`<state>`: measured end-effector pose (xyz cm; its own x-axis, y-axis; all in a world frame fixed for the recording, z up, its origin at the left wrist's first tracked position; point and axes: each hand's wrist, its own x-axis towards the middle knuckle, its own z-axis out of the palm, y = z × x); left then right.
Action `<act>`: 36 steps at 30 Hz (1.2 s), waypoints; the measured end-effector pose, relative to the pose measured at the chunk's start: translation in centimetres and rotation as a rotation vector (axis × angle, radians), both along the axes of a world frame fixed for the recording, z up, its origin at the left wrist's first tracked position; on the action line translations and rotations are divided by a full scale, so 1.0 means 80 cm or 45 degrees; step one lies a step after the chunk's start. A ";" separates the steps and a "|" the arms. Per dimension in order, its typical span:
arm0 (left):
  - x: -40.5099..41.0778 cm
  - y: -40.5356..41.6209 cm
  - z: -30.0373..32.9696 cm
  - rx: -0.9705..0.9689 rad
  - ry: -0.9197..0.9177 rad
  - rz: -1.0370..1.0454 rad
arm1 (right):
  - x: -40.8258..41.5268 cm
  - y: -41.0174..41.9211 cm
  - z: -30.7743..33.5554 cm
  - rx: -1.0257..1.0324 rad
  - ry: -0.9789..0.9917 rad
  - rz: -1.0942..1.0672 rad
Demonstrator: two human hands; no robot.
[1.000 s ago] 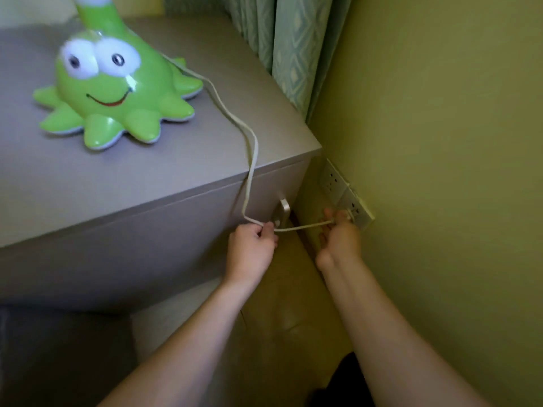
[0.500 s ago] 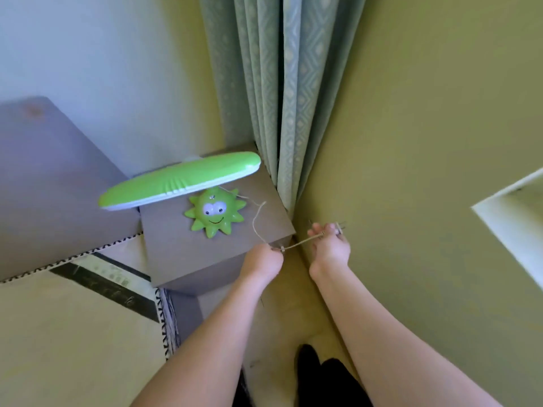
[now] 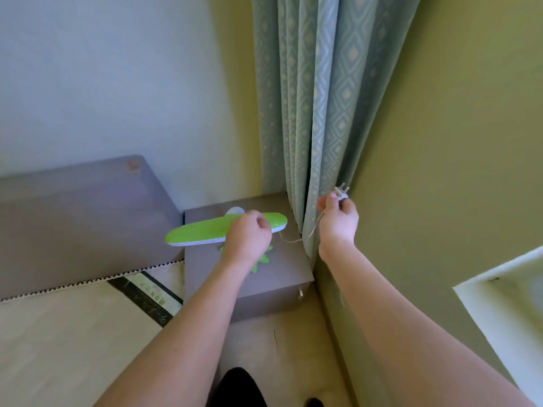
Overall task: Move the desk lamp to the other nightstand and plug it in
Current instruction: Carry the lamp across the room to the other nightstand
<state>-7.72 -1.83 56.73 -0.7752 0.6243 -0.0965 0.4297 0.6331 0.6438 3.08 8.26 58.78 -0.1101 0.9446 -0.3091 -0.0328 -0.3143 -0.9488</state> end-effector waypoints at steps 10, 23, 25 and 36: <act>-0.180 0.077 -0.041 -0.557 -0.134 -0.036 | -0.121 0.071 -0.028 0.260 -0.636 0.463; -0.244 0.134 -0.167 -0.817 -0.483 -0.220 | -0.187 0.092 -0.121 -0.066 -1.094 0.854; -0.243 0.135 -0.166 -0.831 -0.468 -0.244 | -0.185 0.092 -0.124 -0.088 -1.091 0.844; -0.244 0.039 -0.145 -0.695 -0.500 0.019 | -0.208 0.055 -0.104 0.098 -1.117 1.014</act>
